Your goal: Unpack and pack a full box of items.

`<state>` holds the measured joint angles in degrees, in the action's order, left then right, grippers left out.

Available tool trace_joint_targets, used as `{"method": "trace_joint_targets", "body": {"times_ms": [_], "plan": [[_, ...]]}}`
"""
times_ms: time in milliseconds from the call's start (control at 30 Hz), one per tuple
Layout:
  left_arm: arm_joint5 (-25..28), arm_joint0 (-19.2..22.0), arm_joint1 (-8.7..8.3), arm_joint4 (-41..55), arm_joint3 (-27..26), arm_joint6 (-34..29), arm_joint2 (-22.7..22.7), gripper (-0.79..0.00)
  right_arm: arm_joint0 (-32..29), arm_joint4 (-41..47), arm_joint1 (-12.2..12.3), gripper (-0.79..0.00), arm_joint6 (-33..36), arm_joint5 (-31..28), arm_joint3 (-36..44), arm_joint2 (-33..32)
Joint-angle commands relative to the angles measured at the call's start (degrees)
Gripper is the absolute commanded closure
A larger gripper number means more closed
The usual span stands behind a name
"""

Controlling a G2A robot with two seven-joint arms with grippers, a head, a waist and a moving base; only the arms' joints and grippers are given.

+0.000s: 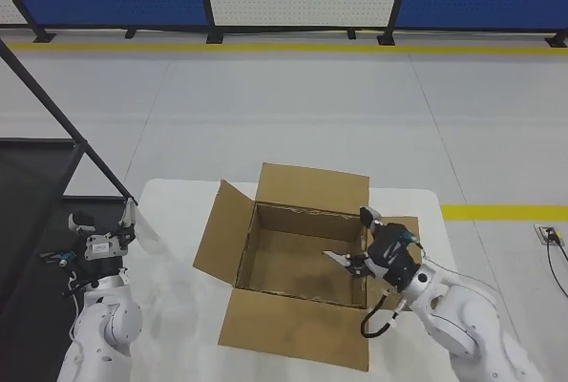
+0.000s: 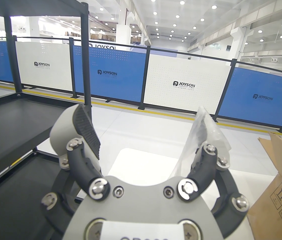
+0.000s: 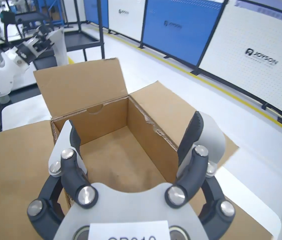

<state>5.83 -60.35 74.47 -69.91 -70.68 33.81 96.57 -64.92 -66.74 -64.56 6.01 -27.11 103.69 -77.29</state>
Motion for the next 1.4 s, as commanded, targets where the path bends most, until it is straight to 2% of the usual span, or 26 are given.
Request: {"method": "trace_joint_targets", "body": {"times_ms": [0,167,300,400,533,800,933,967,1067,1133,1267,1367], "plan": [[0.0,0.0,0.0,0.0,0.0,0.0,0.0,-0.785,-4.7,2.0,0.6,-0.785,-1.7,0.1,1.6,-5.8],[0.0,0.0,0.0,0.0,0.0,0.0,0.0,-0.785,-12.9,11.3,1.7,-0.785,-0.5,-4.1,0.6,-17.2],[0.0,0.0,0.0,0.0,0.0,0.0,0.0,-0.785,-14.9,19.2,2.6,-0.785,8.5,-9.6,-3.1,-21.7],[0.0,0.0,0.0,0.0,0.0,0.0,0.0,-0.785,-12.5,27.0,3.3,-0.785,18.5,-12.7,-8.0,-21.9],[0.0,0.0,0.0,0.0,0.0,0.0,0.0,-0.785,-6.5,35.9,4.1,-0.785,31.7,-11.0,-14.1,-20.4],[0.0,0.0,0.0,0.0,0.0,0.0,0.0,-0.785,-6.8,36.8,4.1,-0.785,31.6,-11.1,-13.7,-20.0],[0.0,0.0,0.0,0.0,0.0,0.0,0.0,-0.785,-5.0,44.3,4.4,-0.785,36.4,-10.1,-15.0,-19.2],[0.0,0.0,0.0,0.0,0.0,0.0,0.0,-0.785,-4.2,46.2,4.6,-0.723,39.3,-9.3,-15.5,-18.9],[0.0,0.0,0.0,0.0,0.0,0.0,0.0,-0.785,-1.1,51.0,5.1,-0.376,45.7,-5.2,-17.5,-18.6],[0.0,0.0,0.0,0.0,0.0,0.0,0.0,-0.785,0.9,53.8,5.4,-0.379,50.3,-3.0,-18.5,-17.8],[0.0,0.0,0.0,0.0,0.0,0.0,0.0,-0.785,4.0,56.0,5.9,-0.339,55.3,0.5,-20.8,-17.0],[0.0,0.0,0.0,0.0,0.0,0.0,0.0,-0.785,5.6,56.8,6.2,-0.219,57.4,1.9,-22.1,-16.3]]}}
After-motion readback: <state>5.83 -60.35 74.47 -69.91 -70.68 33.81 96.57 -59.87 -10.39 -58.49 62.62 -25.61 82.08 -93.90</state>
